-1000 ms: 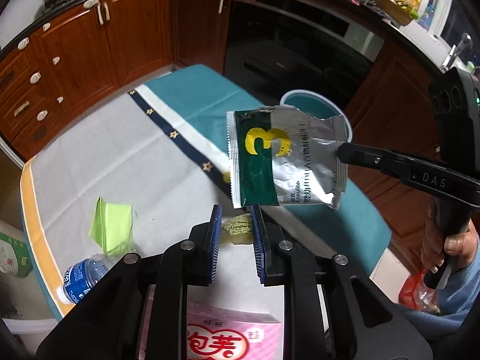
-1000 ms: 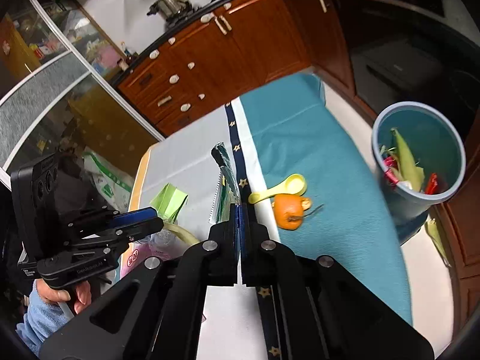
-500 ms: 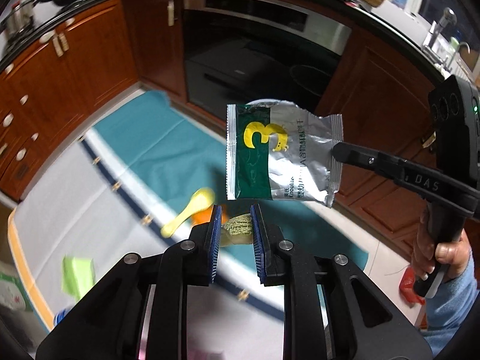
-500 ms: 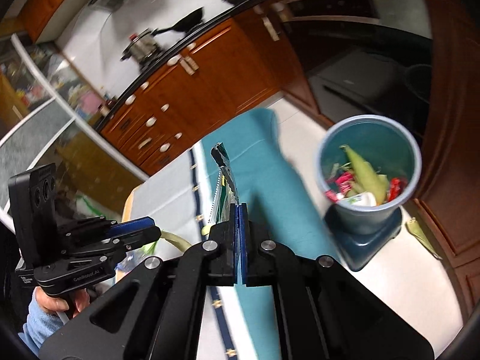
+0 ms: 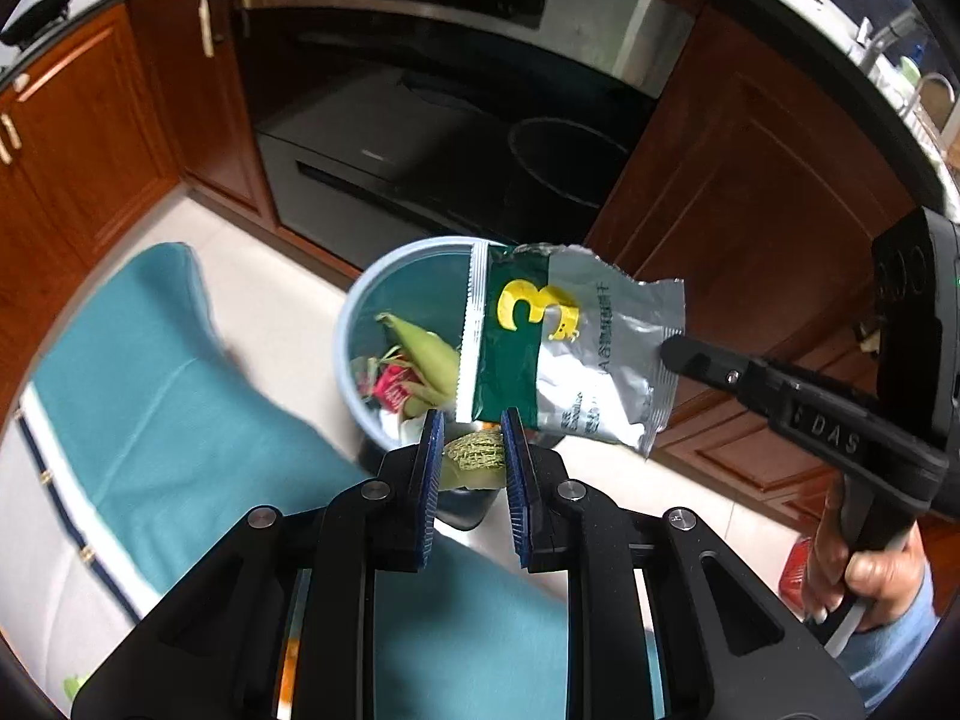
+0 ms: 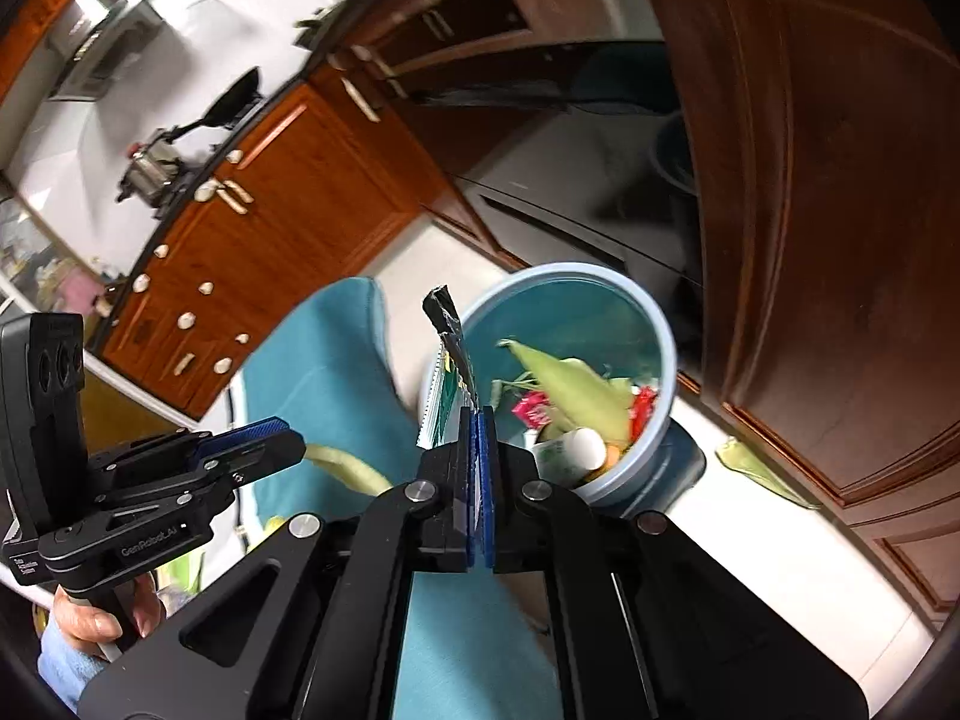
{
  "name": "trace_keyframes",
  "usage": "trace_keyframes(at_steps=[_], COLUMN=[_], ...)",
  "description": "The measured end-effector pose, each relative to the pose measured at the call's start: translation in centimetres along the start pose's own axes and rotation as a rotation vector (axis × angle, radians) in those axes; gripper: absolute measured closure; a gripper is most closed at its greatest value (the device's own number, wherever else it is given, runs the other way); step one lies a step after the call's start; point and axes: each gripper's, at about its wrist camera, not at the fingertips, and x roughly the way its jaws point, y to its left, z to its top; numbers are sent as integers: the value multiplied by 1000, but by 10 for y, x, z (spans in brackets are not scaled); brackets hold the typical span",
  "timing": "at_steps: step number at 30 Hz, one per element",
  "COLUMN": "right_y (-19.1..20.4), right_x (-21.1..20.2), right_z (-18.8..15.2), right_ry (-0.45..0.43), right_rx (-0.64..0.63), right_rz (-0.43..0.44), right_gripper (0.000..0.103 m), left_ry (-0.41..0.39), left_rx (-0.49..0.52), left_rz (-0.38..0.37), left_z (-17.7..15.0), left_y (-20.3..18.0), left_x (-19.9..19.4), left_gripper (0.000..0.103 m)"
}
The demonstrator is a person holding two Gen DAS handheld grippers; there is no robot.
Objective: Collect trash
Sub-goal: 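Carry the packet and melon rind over the teal bin and open both tools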
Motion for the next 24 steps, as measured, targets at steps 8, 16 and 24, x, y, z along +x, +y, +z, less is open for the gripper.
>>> trace_keyframes(at_steps=[8, 16, 24], right_y=[-18, -27, -20], right_x=[36, 44, 41], right_z=[3, 4, -2], right_ry=[62, 74, 88], right_rx=[4, 48, 56], right_rz=[-49, -53, -58], right_gripper=[102, 19, 14], left_ry=[45, 51, 50], left_rx=[-4, 16, 13], left_rz=[-24, 50, 78], left_z=[14, 10, 2], left_y=[4, -1, 1], left_x=[47, 55, 43], left_gripper=[83, 30, 20])
